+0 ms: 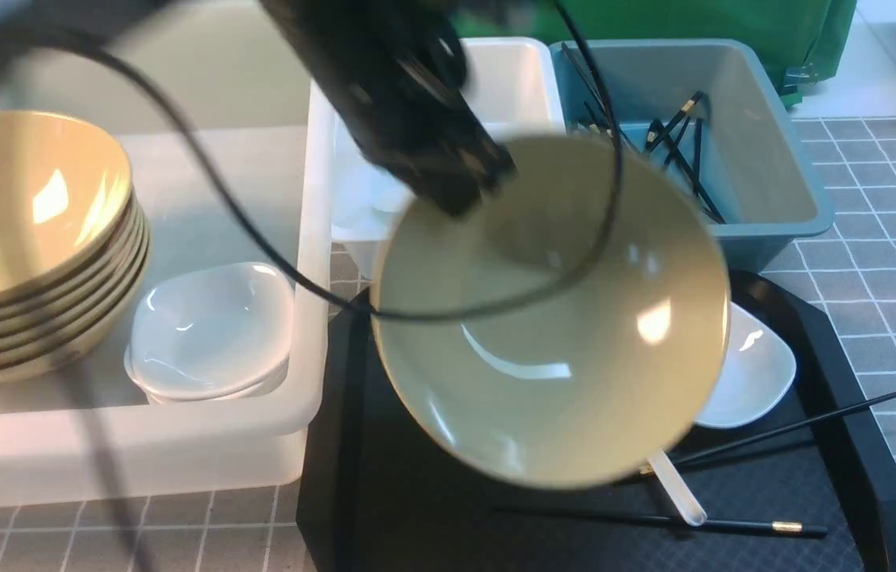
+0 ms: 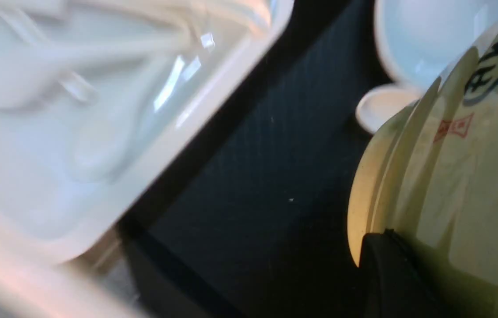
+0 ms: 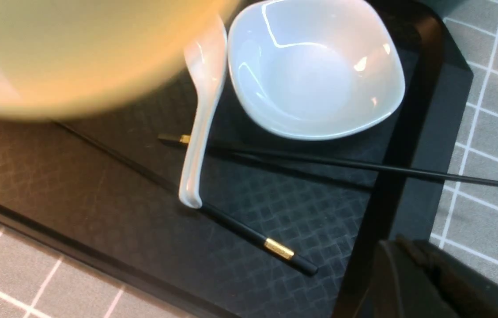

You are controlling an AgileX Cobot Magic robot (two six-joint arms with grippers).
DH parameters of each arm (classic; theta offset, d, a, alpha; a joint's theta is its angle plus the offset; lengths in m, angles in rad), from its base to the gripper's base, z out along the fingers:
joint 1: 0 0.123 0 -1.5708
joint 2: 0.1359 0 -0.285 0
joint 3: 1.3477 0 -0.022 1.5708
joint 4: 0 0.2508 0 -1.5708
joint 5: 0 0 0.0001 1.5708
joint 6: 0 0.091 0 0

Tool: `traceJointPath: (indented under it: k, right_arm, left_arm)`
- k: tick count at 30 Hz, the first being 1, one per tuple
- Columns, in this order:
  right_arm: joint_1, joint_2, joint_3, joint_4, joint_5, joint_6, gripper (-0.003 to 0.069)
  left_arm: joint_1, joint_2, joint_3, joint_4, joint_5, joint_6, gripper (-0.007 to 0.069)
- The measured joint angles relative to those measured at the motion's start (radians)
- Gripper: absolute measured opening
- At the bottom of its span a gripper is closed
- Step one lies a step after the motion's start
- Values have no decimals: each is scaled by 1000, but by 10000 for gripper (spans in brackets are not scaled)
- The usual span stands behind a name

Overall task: On grey table put chopsticks spoon bowls plates into blue grey white boxes.
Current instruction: 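Place the tan bowl onto the bowl stack in the left bin with the left gripper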

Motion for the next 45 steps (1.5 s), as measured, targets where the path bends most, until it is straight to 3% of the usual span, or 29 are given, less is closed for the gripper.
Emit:
traceJointPath:
  k: [4, 10, 11, 12, 13, 16, 24, 32, 35, 41, 45]
  right_arm:
    - [0, 0, 0, 1, 0, 1, 34]
    - [0, 0, 36, 47, -60, 2, 34]
    - [0, 0, 53, 69, -84, 2, 34]
    - [0, 0, 59, 78, -87, 2, 34]
    - [0, 0, 78, 114, -110, 2, 34]
    - [13, 0, 94, 159, -129, 2, 34]
    - [65, 0, 100, 176, -155, 0, 34]
    - [70, 0, 100, 178, -158, -4, 34]
    - [70, 0, 100, 179, -159, -6, 34]
    - [70, 0, 100, 179, -144, -56, 34]
    - [70, 0, 100, 179, -143, -61, 34]
  left_arm:
    - [208, -167, 0, -20, 8, 3, 1]
    - [701, -284, 41, -24, 3, -40, 2]
    - [821, -292, 79, -46, -2, -57, 2]
    - [837, -292, 94, -55, -5, -62, 2]
    - [940, -294, 143, -85, -19, -70, 2]
    - [1075, -287, 290, -192, -117, -68, 2]
    - [1111, -239, 476, -308, -277, -2, 4]
    - [1111, -190, 493, -157, -374, -30, 43]
    - [1111, -191, 493, -156, -363, -30, 107]
    - [1111, -267, 475, -123, -316, -93, 377]
    - [1109, -378, 445, -107, -305, -147, 463]
